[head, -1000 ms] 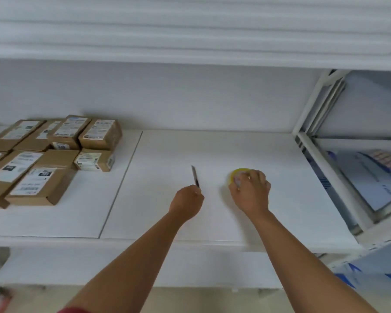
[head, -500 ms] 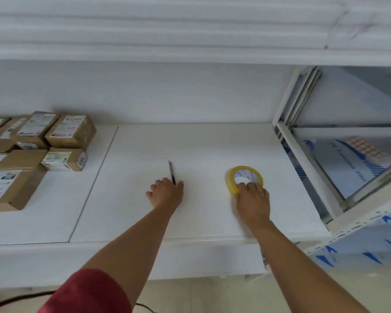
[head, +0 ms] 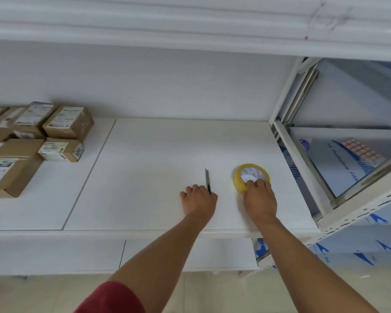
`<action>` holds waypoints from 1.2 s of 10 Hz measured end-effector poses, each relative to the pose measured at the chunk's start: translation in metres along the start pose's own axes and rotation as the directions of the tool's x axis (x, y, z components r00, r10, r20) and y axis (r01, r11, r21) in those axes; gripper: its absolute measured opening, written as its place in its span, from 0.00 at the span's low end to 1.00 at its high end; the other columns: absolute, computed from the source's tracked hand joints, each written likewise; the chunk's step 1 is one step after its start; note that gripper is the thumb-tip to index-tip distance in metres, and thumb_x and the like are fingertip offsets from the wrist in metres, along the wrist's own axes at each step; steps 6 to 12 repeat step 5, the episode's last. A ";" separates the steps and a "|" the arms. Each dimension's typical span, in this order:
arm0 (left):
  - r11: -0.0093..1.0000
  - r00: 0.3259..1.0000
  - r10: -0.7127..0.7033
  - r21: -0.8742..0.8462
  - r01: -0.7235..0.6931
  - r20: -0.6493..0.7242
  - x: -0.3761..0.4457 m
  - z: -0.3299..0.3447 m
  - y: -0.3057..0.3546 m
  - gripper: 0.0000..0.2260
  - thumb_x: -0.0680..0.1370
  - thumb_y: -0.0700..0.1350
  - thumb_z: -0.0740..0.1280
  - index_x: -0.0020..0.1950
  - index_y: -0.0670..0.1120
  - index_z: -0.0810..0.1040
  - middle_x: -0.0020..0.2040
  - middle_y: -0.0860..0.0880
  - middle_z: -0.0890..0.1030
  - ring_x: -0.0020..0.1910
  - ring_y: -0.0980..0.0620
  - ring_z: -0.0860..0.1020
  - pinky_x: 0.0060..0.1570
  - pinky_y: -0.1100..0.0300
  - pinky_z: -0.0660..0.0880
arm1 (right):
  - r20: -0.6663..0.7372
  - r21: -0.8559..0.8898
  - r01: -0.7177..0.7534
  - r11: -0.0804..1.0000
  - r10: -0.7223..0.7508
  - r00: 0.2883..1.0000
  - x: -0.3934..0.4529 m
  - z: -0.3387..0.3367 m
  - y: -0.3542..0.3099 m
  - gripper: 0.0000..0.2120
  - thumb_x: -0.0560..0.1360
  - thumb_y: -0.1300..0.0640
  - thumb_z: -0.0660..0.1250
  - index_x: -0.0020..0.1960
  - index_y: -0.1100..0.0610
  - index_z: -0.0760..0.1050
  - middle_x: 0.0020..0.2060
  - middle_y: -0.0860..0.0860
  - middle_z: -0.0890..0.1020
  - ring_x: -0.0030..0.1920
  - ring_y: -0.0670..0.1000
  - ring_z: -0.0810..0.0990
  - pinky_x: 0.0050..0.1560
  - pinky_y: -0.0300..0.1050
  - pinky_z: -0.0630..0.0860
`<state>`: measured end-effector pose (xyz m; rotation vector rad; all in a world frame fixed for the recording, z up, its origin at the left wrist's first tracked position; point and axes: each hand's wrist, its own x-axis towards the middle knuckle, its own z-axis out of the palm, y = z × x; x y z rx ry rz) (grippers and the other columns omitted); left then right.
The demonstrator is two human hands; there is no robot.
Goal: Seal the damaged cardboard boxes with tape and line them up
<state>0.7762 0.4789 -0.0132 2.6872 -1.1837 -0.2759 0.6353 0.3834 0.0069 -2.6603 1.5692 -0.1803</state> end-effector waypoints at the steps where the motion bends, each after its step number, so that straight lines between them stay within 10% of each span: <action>1: 1.000 1.000 -0.003 0.020 0.003 0.015 -0.007 0.007 0.010 0.18 0.81 0.53 0.53 0.57 0.45 0.76 0.54 0.47 0.77 0.54 0.45 0.72 0.53 0.50 0.64 | 0.026 0.001 0.005 1.000 -0.005 1.000 -0.001 -0.003 0.004 0.19 0.80 0.58 0.61 0.70 0.57 0.69 0.64 0.56 0.73 0.67 0.56 0.68 0.64 0.47 0.70; 3: 0.999 0.999 -0.041 -0.012 0.041 0.013 -0.014 -0.005 0.006 0.25 0.80 0.64 0.54 0.63 0.45 0.73 0.59 0.46 0.75 0.60 0.44 0.71 0.58 0.49 0.64 | 0.079 0.097 0.092 0.991 -0.100 0.992 -0.002 -0.024 0.003 0.24 0.78 0.58 0.62 0.73 0.55 0.63 0.69 0.58 0.67 0.69 0.59 0.67 0.64 0.52 0.69; 5: 0.999 0.986 0.009 -0.036 -0.015 -0.169 -0.019 -0.050 -0.006 0.12 0.80 0.47 0.57 0.52 0.43 0.77 0.53 0.44 0.77 0.54 0.44 0.72 0.52 0.51 0.65 | -0.082 0.193 0.226 0.955 -0.214 0.973 -0.003 -0.059 -0.023 0.07 0.75 0.62 0.62 0.39 0.57 0.67 0.32 0.51 0.73 0.36 0.54 0.73 0.34 0.45 0.60; 12: 0.999 0.986 0.009 -0.036 -0.015 -0.169 -0.019 -0.050 -0.006 0.12 0.80 0.47 0.57 0.52 0.43 0.77 0.53 0.44 0.77 0.54 0.44 0.72 0.52 0.51 0.65 | -0.082 0.193 0.226 0.955 -0.214 0.973 -0.003 -0.059 -0.023 0.07 0.75 0.62 0.62 0.39 0.57 0.67 0.32 0.51 0.73 0.36 0.54 0.73 0.34 0.45 0.60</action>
